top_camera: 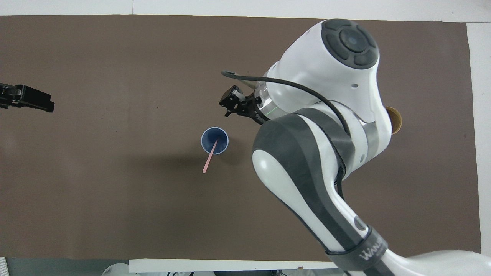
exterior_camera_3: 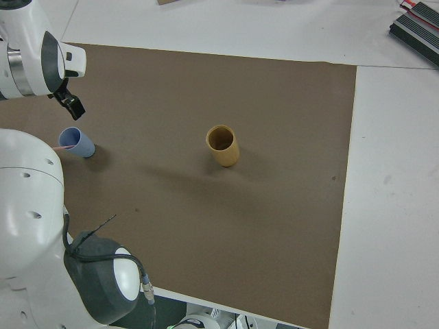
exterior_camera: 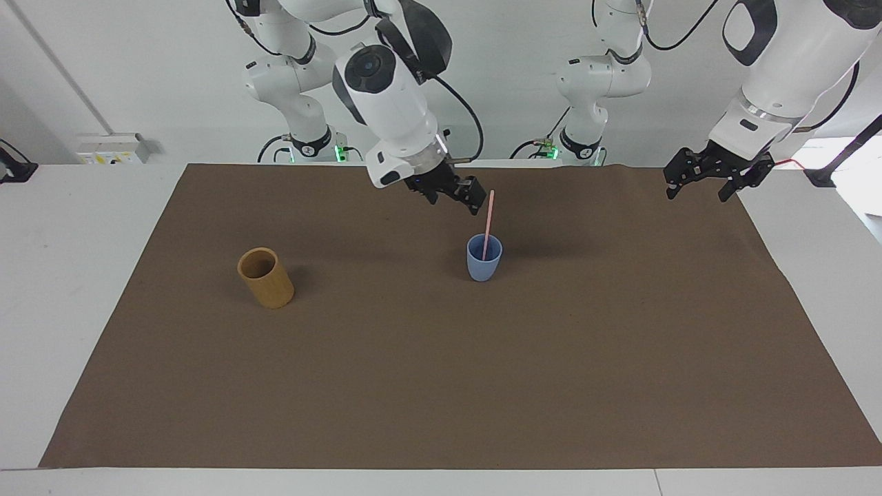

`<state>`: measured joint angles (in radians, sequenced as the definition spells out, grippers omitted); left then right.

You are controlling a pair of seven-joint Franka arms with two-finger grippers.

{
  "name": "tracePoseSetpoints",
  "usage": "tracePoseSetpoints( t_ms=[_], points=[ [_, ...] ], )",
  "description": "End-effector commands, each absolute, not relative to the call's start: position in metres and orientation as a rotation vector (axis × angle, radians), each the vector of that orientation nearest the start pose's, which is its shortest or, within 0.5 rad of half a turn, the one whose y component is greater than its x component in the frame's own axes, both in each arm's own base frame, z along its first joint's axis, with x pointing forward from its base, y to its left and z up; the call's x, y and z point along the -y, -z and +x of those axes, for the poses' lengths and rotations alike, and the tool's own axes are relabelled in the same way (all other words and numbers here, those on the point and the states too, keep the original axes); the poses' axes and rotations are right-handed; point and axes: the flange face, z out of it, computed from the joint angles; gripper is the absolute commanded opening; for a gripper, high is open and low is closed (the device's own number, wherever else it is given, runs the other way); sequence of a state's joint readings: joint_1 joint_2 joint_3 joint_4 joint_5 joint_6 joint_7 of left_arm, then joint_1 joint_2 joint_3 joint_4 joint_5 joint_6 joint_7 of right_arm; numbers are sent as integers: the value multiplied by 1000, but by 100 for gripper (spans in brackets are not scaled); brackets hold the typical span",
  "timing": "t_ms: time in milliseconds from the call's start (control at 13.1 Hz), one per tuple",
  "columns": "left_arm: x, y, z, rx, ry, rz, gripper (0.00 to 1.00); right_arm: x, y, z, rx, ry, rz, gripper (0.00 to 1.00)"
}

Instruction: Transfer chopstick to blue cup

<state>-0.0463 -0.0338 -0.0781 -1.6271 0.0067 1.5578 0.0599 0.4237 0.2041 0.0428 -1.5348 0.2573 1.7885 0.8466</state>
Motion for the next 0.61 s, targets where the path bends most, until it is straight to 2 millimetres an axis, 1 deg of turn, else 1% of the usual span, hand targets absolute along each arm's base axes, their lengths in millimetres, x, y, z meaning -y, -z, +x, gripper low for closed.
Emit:
tracePoseSetpoints(
  t_ms=[0, 152, 304, 380, 533],
  points=[
    [65, -619, 534, -291, -34, -3127, 100, -234, -568, 565, -399, -59, -2981, 100],
    [64, -619, 534, -288, -34, -3127, 100, -169, -582, 570, -249, -53, -3069, 100],
    [64, -619, 534, -288, -34, -3127, 100, -111, -602, 562, -169, -87, -3133, 100],
    [65, -619, 534, -291, -34, -3127, 100, -80, -627, 553, -134, -76, -3174, 100],
    [64, -619, 534, -288, -34, -3127, 100, -24, -677, 533, -134, -138, -3217, 100]
  ],
)
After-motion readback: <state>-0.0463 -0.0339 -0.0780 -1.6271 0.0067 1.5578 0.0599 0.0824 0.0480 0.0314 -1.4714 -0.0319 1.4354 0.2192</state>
